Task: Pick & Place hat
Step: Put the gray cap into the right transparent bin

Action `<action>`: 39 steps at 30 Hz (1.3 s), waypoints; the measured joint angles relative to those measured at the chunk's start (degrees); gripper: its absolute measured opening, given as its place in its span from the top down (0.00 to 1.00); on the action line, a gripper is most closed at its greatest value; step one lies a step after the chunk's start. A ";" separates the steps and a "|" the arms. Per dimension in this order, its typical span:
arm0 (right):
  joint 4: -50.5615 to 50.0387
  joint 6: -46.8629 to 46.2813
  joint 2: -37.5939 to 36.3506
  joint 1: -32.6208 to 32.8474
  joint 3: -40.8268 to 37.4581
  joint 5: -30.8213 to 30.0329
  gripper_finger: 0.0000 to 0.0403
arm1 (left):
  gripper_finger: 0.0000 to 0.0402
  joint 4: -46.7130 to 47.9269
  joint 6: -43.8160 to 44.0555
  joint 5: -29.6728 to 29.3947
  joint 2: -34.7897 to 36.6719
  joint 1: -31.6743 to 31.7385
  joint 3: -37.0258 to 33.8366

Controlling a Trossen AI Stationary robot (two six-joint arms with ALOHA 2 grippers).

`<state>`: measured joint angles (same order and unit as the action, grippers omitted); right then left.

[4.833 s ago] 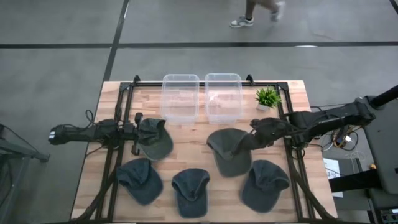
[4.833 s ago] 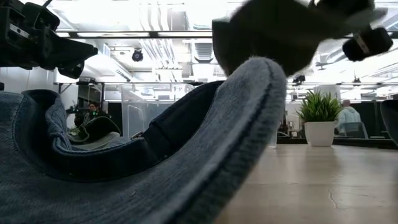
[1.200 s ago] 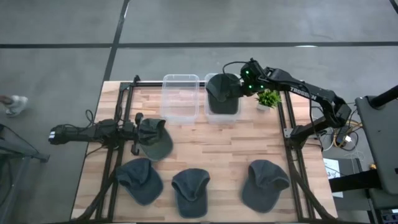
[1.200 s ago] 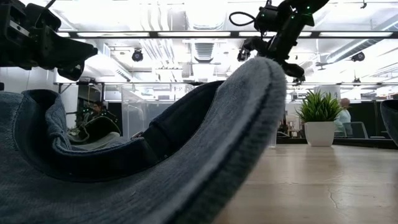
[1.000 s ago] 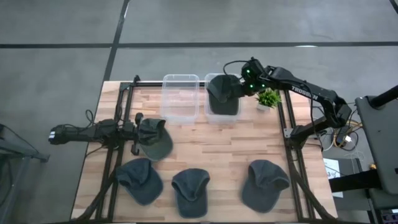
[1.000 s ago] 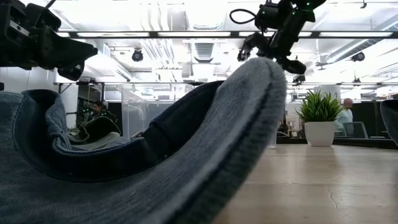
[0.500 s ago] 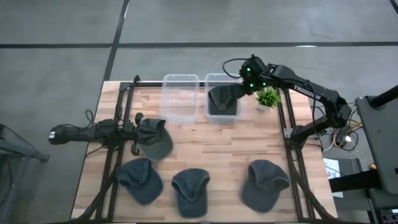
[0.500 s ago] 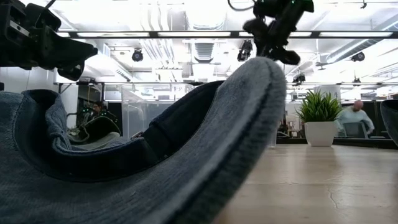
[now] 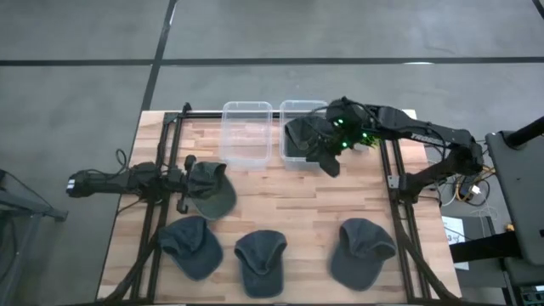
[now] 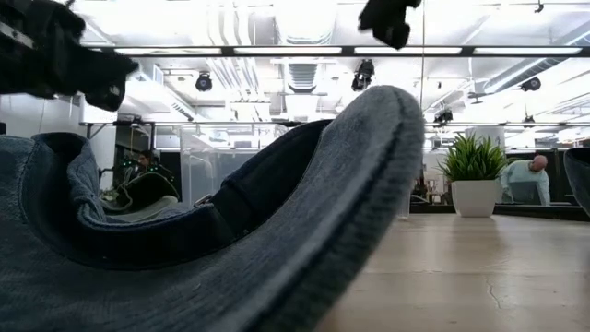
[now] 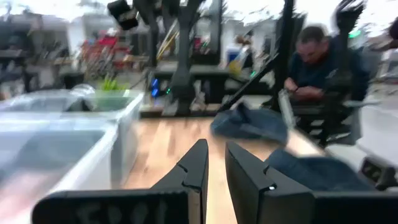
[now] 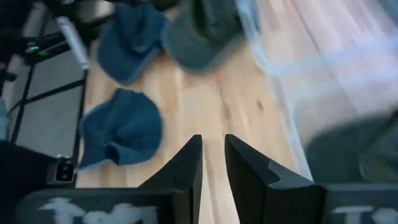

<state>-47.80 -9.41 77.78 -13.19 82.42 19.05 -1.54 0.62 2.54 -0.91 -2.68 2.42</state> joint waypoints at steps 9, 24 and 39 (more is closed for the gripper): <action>7.35 2.02 -16.24 1.79 -11.59 -6.69 0.86 | 0.88 0.11 -0.43 2.98 -2.08 0.00 4.90; 42.29 -10.03 -46.18 2.10 -50.13 -10.21 0.85 | 0.88 2.63 2.07 3.01 -18.28 0.00 15.84; 69.08 -15.92 -57.61 2.10 -71.15 -13.07 0.87 | 0.88 19.13 25.29 5.31 -37.01 0.00 34.65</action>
<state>21.28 -25.33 20.17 -11.09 11.28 5.98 17.59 25.91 7.85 -37.92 -2.68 37.07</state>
